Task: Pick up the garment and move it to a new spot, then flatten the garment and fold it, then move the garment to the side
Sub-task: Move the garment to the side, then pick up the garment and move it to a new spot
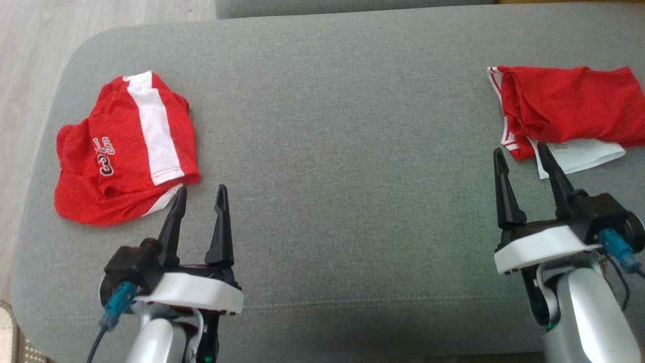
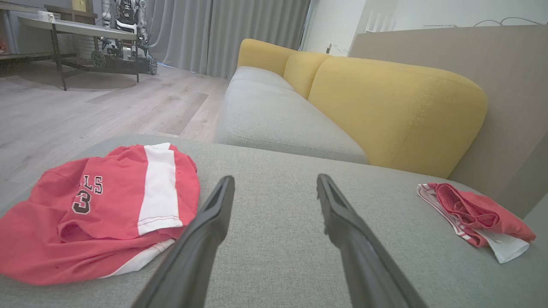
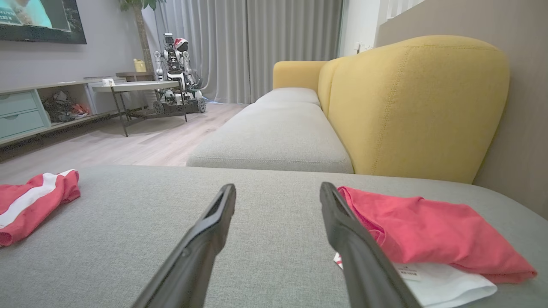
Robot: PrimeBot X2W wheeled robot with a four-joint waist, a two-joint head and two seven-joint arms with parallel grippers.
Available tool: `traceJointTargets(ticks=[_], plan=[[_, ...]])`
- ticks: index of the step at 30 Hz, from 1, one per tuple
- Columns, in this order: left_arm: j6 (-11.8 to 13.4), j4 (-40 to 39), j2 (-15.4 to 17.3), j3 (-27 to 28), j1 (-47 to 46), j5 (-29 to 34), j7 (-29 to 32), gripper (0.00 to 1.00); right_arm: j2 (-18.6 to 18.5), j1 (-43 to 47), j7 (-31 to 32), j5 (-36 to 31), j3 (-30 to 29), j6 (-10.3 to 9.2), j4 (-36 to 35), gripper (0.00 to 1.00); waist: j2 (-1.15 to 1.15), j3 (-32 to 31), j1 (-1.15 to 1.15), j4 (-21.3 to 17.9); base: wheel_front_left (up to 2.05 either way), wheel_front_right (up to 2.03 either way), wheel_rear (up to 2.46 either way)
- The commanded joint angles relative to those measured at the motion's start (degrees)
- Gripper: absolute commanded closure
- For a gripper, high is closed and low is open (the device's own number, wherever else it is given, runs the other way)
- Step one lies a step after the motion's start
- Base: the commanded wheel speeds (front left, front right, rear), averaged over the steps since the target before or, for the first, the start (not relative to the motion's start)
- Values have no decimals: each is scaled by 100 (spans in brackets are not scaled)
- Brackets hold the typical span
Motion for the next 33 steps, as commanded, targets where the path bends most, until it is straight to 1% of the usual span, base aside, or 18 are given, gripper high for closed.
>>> traceJointTargets(ticks=[1,14,21,26,33], plan=[[-25,-142,20,243,-114,44,-31,0,42,-10,-58,-63,92,-2,-242,0,0,-29,0,-18,0,0,0],[-66,-170,20,256,-111,-9,-31,0,97,70,-59,-50,32,-2,-302,0,0,-64,0,-31,0,0,0],[-77,-163,20,216,-133,-36,-31,0,99,102,-60,30,-5,-2,-293,0,0,-65,0,84,0,0,0],[-51,-192,20,185,-140,-66,-31,0,100,213,-60,107,86,-2,-274,0,0,-92,0,429,0,0,0],[5,-307,20,230,-55,-115,-31,0,100,324,-60,105,287,-2,-257,0,0,-243,0,1193,0,0,0]])
